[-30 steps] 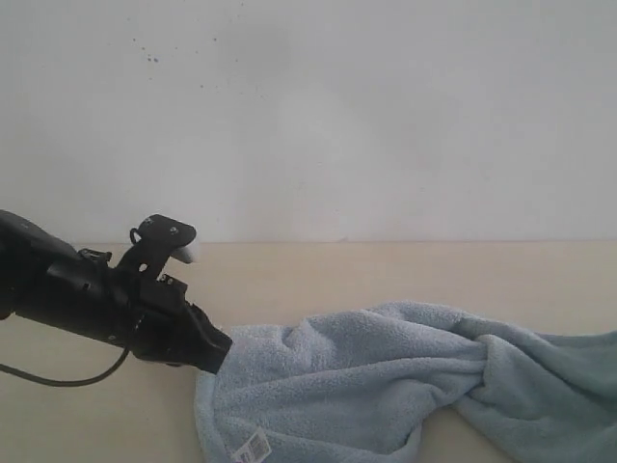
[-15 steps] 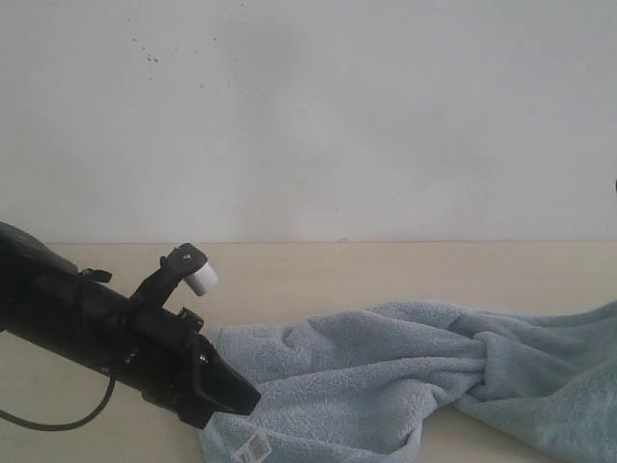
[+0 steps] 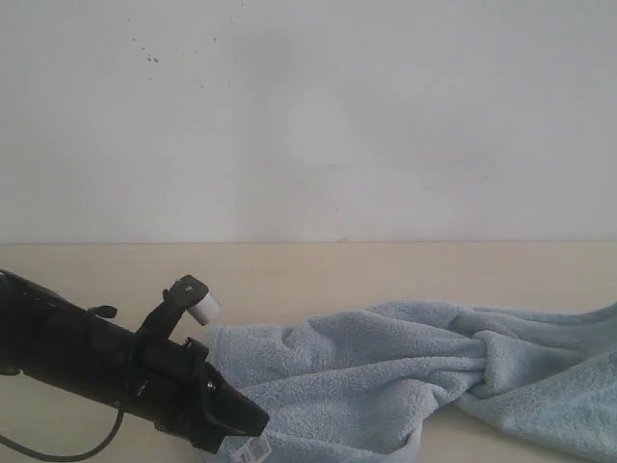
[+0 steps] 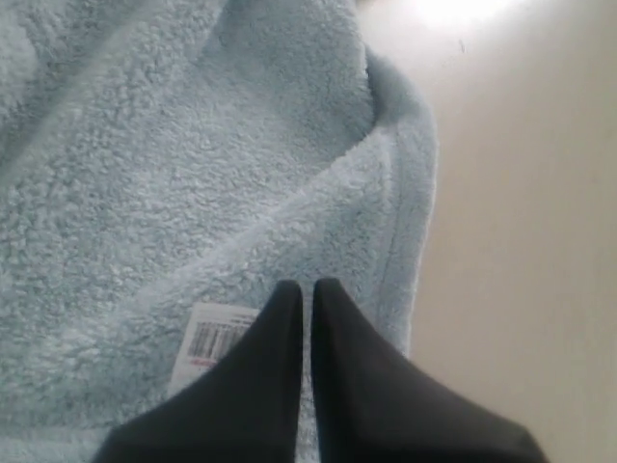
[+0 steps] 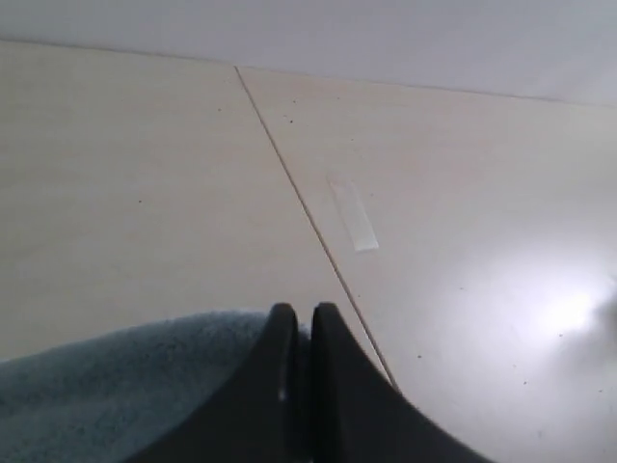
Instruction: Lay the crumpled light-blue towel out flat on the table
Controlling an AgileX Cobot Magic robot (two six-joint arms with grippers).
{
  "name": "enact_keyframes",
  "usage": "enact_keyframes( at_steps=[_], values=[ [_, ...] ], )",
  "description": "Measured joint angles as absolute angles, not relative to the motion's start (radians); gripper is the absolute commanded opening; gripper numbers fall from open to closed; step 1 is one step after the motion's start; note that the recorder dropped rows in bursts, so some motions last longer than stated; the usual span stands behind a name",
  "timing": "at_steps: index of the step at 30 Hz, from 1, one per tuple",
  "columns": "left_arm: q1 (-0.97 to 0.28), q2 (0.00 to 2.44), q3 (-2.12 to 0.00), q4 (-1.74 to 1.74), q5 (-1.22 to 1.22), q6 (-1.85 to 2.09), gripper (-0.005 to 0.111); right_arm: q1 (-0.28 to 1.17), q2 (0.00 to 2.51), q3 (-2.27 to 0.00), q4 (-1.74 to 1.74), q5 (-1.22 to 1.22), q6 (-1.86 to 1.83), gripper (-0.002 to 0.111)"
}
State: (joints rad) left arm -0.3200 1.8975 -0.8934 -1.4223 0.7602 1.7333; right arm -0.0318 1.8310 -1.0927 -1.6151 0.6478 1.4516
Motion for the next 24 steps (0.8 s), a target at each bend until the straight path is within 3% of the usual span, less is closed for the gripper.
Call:
enact_keyframes(
  at_steps=[9, 11, 16, 18, 24],
  values=[
    [-0.320, 1.898, -0.893, -1.448, 0.859, 1.740, 0.004, -0.199, 1.862, -1.120, -1.584, 0.192, 1.450, 0.003],
    [-0.320, 1.898, -0.893, -1.448, 0.876, 1.740, 0.004, -0.231, 1.877, -1.134, -1.584, 0.167, 1.448, 0.015],
    [-0.320, 1.898, -0.893, -1.447, 0.901, 1.740, 0.004, -0.264, 1.886, -1.151, -1.584, 0.135, 1.448, 0.066],
    [-0.320, 1.898, -0.893, -1.440, 0.917, 1.740, 0.004, -0.266, 1.886, -1.153, -1.584, 0.099, 1.448, 0.073],
    [-0.320, 1.898, -0.891, -1.426, 0.963, 1.740, 0.004, -0.267, 1.859, -1.153, -1.580, -0.120, 1.455, 0.073]
  ],
)
